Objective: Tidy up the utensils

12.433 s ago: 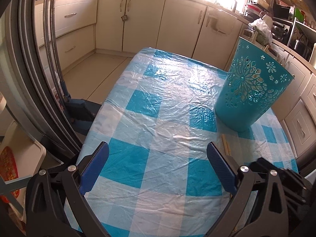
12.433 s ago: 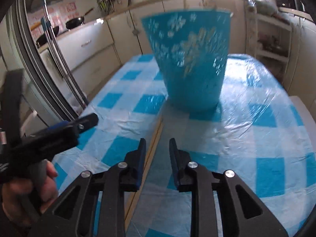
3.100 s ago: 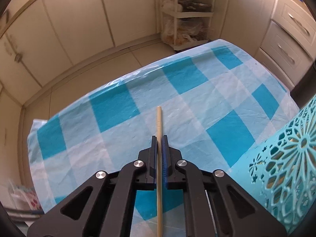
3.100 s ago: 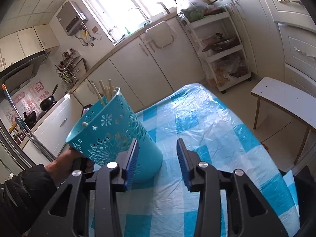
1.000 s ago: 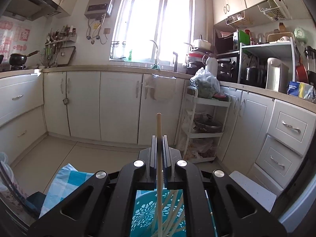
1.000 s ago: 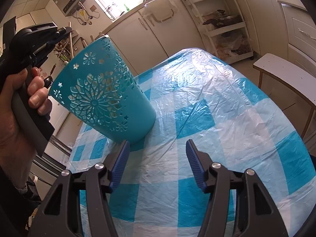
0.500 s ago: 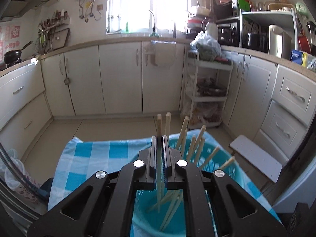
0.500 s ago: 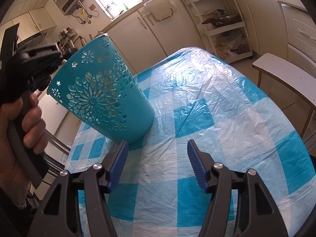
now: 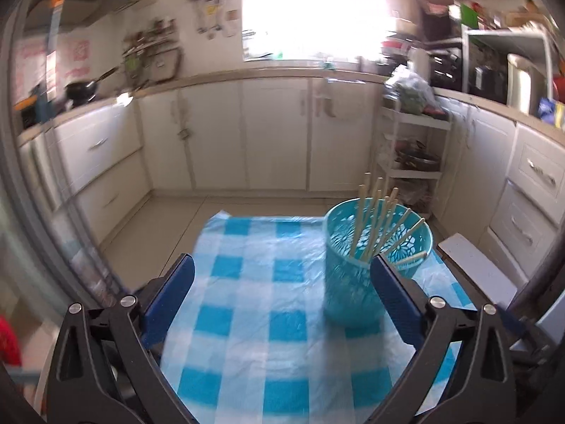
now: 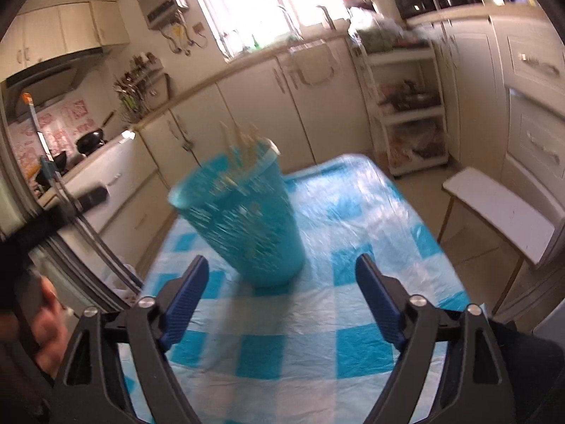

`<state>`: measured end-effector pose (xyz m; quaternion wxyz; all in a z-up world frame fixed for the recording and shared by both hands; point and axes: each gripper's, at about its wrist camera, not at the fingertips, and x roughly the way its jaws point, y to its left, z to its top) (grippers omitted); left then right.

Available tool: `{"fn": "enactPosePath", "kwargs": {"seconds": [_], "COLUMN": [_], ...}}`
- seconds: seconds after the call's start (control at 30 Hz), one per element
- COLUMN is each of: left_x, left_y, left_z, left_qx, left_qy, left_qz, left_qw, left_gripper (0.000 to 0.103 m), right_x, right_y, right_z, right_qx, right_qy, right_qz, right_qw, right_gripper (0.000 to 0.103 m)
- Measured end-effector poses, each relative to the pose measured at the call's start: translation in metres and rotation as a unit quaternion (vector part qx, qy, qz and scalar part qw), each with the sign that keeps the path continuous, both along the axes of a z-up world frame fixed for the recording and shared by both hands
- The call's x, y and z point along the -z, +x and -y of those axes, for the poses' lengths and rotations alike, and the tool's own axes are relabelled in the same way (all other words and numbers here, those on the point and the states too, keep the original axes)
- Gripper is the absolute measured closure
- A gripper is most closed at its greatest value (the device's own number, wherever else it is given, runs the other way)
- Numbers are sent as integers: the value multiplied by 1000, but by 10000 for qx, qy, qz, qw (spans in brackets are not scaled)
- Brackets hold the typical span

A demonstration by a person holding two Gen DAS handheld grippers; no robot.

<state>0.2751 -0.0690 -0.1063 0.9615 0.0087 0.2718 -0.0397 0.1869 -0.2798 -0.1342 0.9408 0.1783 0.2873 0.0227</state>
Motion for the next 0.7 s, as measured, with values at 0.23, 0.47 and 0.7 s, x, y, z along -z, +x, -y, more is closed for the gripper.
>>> {"fn": "enactPosePath", "kwargs": {"seconds": [0.23,0.47,0.7], "left_x": [-26,-50,-59], "left_y": [-69,-134,-186], "left_z": [-42,-56,-62], "left_qx": [-126,-223,-293], "left_qy": [-485,-420,-334], "left_qz": [-289,-169,-71], "left_qw": [9983,9987,9990], "left_gripper": [7,7,7], "right_x": [-82,-98,-107], "right_y": [-51,-92,-137], "right_z": [-23,-45,-59], "right_qx": [-285,-359,-404], "right_qy": [-152,-194,-229], "right_qz": [432,233,224], "right_qw": [9985,9989,9987], "right_gripper": [7,7,7]}}
